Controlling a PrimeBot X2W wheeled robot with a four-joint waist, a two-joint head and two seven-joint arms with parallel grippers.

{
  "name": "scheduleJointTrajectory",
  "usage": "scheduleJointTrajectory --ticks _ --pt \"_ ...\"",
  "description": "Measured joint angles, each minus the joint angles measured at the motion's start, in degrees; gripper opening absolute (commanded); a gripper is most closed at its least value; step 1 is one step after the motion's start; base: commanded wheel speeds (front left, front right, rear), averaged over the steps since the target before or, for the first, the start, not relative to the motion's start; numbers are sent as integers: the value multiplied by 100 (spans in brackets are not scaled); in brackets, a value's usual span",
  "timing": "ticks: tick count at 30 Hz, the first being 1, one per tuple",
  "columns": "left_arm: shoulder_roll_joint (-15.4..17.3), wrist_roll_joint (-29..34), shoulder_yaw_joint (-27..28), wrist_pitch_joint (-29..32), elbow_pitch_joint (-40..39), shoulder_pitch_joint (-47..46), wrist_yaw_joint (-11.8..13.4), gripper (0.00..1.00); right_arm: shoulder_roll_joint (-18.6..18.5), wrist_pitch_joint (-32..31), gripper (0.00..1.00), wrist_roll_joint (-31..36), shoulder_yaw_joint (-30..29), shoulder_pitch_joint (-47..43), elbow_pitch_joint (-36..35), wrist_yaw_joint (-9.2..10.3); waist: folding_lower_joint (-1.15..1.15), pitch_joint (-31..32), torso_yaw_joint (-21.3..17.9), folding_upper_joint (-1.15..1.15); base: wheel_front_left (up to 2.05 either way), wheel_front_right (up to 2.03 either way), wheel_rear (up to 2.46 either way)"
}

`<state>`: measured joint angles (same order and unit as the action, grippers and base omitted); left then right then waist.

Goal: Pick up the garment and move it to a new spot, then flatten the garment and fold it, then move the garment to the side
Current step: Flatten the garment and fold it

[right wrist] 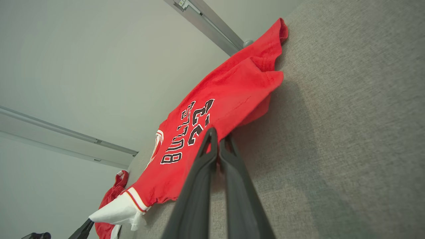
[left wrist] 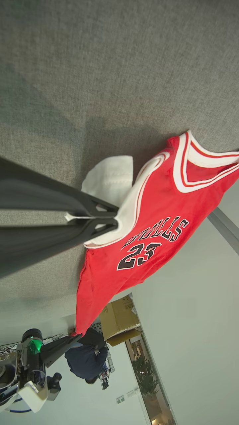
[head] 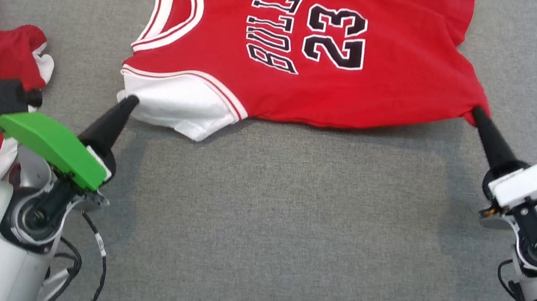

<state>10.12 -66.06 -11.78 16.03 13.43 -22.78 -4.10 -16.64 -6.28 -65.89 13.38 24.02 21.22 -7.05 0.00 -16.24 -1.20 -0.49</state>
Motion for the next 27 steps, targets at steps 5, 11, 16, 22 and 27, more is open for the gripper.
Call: scheduleJointTrajectory --ticks 5,11,16,22,27 --pt "37 114 -171 -44 -36 553 -40 0 -233 -283 0 -186 245 -641 -257 0 0 342 32 0 0 0 0" --pt "261 292 -392 74 -160 1176 -38 0 -528 -342 0 -303 237 -1287 -398 0 0 712 103 0 0 0 0" --pt "331 283 -419 125 -328 1666 32 0 -659 -359 0 -437 226 -1756 -460 0 0 945 152 0 0 0 0" --pt "345 223 -405 167 -495 2076 159 0 -803 -548 0 -528 282 -2221 -477 0 0 1055 193 0 0 0 0" --pt "342 69 -363 253 -599 2312 232 0 -964 -646 0 -570 323 -2351 -497 0 0 1057 190 0 0 0 0"
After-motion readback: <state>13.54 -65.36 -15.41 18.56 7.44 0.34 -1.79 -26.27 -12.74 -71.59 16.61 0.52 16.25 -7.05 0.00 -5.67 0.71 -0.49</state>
